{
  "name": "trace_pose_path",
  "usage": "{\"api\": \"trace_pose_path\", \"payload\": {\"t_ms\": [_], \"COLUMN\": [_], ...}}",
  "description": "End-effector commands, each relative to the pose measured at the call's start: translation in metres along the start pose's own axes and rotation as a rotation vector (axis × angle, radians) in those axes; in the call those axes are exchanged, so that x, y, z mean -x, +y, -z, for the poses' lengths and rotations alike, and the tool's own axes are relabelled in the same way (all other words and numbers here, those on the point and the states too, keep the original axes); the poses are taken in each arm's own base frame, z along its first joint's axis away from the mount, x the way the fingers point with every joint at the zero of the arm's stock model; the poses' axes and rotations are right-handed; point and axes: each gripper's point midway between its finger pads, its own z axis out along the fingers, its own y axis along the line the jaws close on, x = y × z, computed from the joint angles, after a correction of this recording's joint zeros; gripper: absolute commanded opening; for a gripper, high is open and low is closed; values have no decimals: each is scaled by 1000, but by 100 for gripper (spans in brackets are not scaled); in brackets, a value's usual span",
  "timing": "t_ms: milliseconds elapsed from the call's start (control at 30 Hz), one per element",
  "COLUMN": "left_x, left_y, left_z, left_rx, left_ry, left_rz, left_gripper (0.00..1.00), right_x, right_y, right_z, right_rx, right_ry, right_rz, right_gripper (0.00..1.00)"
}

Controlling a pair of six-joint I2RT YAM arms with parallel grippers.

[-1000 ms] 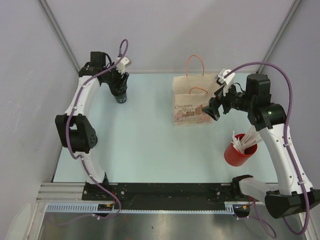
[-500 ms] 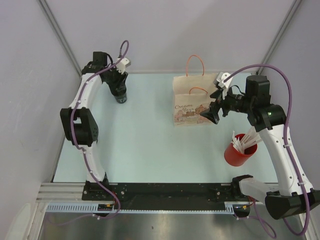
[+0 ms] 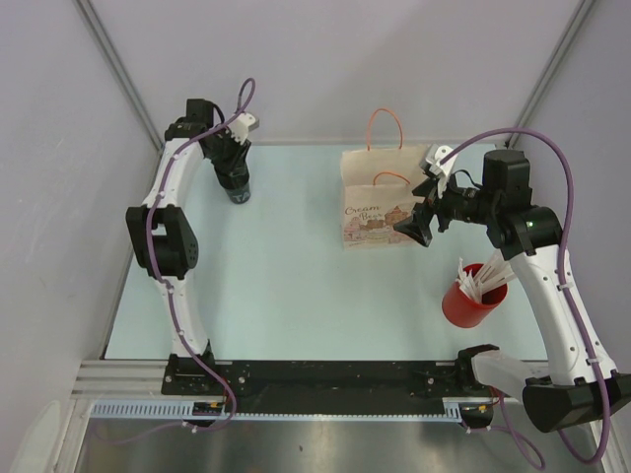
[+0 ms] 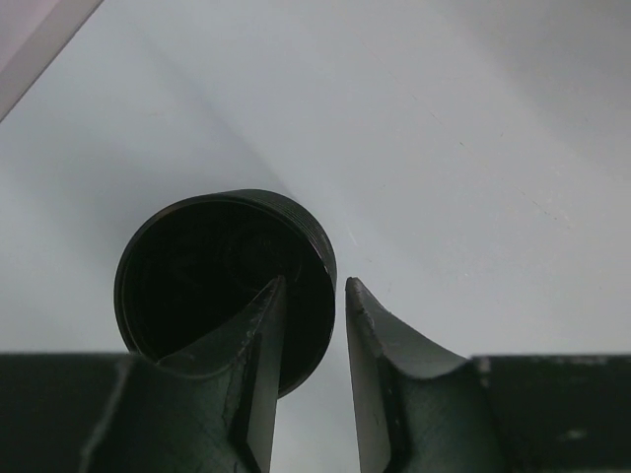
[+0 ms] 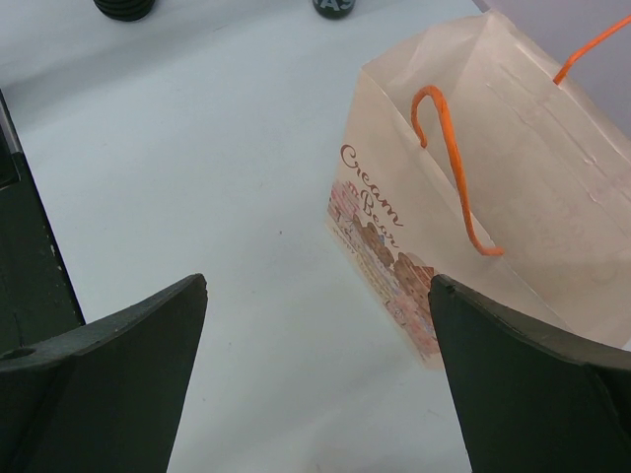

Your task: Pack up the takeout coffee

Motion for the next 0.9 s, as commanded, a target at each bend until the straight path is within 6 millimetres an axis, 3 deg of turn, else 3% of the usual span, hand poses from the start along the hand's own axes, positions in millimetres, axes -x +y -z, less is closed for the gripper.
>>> {"api": "trace_pose_path", "payload": {"t_ms": [0, 267, 467, 867], "left_x": [11, 7, 6, 6], "left_y": [1, -1, 1, 1], "left_z": [9, 5, 5, 6], "left_rx": [-12, -25, -19, -16], "left_ry": [-31, -20, -14, -15], "left_rz": [-14, -3, -2, -2], "left_gripper": [34, 25, 26, 6], "right_x": [5, 5, 4, 4], "right_y": [3, 3, 3, 2], "right_z": [2, 2, 2, 2], "right_rx": [8, 6, 9, 5], "right_ry": [-18, -19, -17, -18], "right_rz": [25, 22, 18, 17], "right_gripper": [100, 100, 100, 100]}}
